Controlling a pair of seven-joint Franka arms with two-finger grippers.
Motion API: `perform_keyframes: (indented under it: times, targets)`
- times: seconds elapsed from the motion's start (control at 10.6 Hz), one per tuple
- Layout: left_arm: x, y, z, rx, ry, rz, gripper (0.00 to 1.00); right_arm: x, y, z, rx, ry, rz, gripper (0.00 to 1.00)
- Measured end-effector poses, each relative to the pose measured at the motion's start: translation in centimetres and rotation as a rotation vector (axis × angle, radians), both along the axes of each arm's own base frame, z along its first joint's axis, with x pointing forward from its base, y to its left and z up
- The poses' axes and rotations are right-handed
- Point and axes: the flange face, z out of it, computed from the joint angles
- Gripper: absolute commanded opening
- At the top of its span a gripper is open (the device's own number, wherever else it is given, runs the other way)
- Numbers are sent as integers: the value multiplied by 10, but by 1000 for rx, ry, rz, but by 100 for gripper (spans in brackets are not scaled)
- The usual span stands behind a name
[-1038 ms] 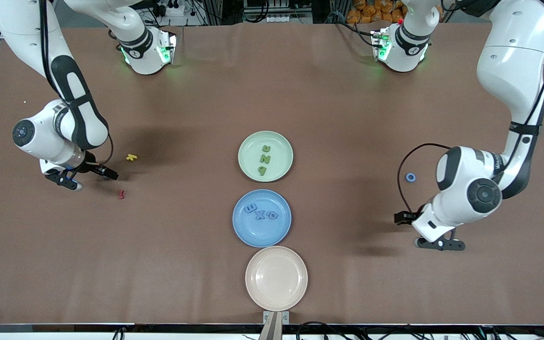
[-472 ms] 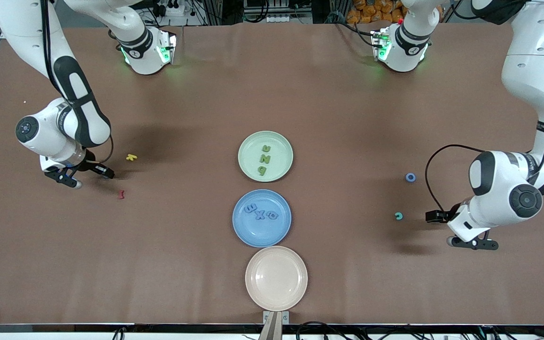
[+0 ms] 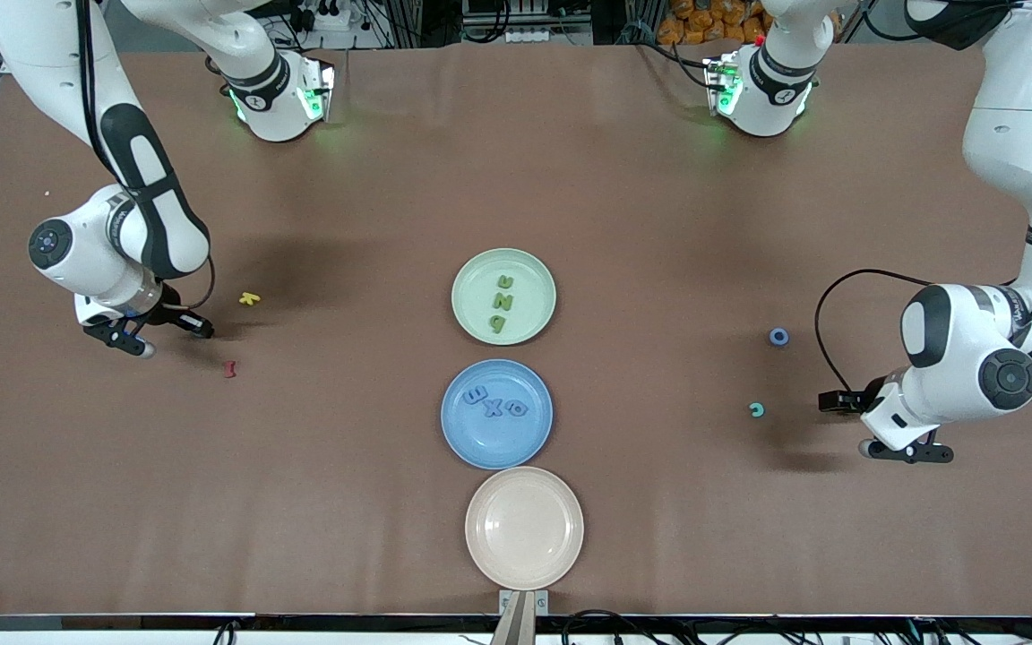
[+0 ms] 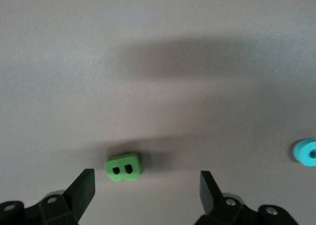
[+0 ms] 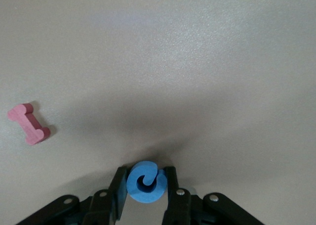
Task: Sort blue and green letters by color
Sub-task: 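Lower the right gripper to the blue c while the left gripper reaches the B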
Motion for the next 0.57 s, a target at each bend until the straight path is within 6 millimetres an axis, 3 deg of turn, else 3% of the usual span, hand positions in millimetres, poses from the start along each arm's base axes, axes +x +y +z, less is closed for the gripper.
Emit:
perform_keyframes:
  times: [0.28, 0.47, 0.57]
  targets:
    - [-9, 11, -13, -6, -1, 16, 79, 3, 3, 2, 1, -7, 6, 13]
    - [-11, 14, -16, 3, 4, 11, 76, 23, 24, 13, 23, -24, 48, 16]
    - [-12, 17, -17, 19, 3, 0, 76, 38, 43, 24, 45, -30, 81, 23]
